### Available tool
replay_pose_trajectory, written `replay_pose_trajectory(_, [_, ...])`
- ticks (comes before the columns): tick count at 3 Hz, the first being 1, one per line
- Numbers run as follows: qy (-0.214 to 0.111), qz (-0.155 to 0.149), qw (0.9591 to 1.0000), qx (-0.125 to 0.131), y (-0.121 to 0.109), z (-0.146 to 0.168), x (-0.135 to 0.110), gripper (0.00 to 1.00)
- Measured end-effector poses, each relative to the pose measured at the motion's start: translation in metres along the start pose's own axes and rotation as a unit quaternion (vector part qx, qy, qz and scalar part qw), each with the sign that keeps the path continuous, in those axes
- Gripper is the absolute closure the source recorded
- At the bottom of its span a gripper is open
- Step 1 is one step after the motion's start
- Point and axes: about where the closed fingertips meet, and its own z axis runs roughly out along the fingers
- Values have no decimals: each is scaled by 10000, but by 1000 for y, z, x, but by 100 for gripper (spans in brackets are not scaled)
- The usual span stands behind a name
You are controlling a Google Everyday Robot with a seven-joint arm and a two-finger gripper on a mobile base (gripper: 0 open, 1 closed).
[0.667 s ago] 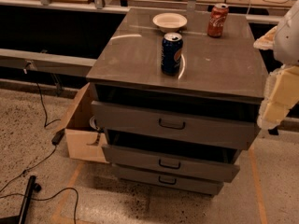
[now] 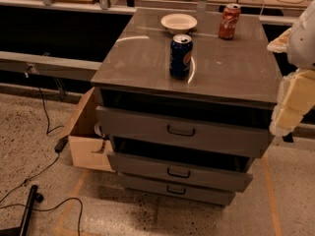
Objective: Open bottom drawer
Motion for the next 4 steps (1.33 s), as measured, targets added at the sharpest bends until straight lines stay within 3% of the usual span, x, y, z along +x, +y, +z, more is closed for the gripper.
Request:
replay_pose_trajectory(1, [-117,278,9995,-90,11,18,4,0])
replay_pose_trajectory(2, [-470,567,9969,-271,36,61,22,0])
replay_pose_trajectory(3, [-981,758,9920,-225,71,129,47,0])
replay_pose_trajectory(4, [-976,748,9922,-226,69,126,45,0])
